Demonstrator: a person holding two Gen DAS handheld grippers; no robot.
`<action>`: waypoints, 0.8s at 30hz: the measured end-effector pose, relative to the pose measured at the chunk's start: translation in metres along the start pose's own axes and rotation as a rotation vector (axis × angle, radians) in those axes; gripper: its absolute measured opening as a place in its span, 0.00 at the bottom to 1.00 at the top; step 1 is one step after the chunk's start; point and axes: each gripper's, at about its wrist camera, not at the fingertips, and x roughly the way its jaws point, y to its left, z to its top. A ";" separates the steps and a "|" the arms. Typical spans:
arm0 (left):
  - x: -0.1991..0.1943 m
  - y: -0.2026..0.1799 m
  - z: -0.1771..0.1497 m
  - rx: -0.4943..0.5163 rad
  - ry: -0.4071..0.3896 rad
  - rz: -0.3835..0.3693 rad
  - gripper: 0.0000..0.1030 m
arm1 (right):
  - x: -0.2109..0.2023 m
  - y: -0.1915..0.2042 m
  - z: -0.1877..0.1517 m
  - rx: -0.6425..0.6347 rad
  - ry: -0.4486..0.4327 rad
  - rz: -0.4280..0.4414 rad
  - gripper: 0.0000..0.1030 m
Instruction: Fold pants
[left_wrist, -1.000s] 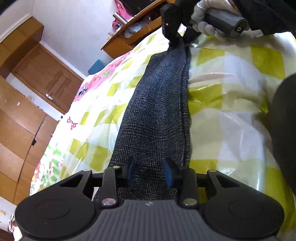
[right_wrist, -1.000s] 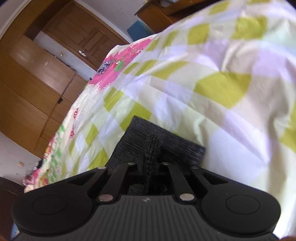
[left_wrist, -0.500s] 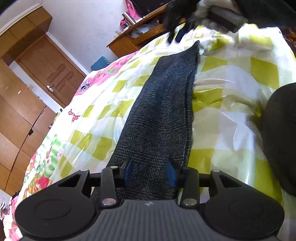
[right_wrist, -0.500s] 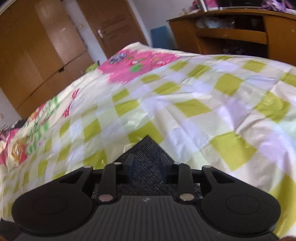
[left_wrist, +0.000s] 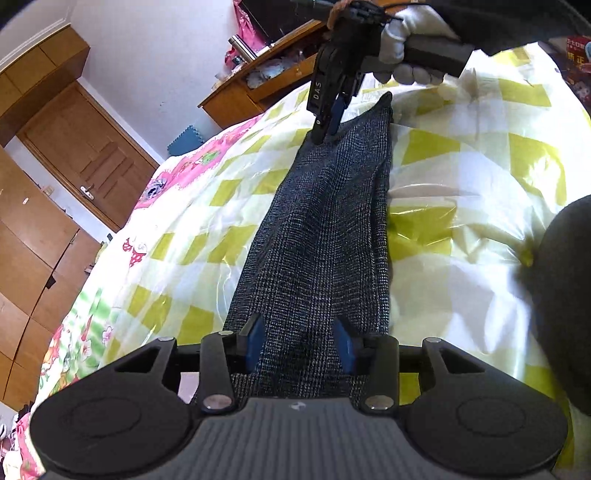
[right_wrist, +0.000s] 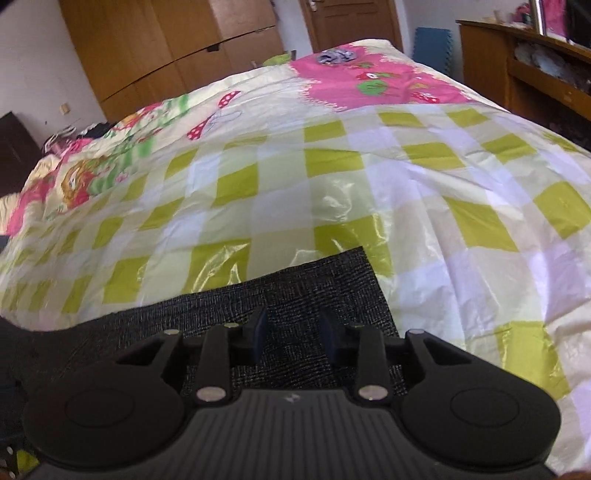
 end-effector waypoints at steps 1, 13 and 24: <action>0.002 0.000 0.000 0.001 0.005 -0.003 0.54 | 0.003 0.001 0.000 -0.019 0.005 -0.043 0.31; 0.014 -0.001 0.006 0.014 0.008 -0.016 0.54 | 0.000 -0.014 0.002 -0.008 -0.014 0.077 0.35; 0.016 -0.003 0.008 0.024 0.012 -0.011 0.55 | 0.007 -0.013 0.003 -0.124 0.093 0.147 0.34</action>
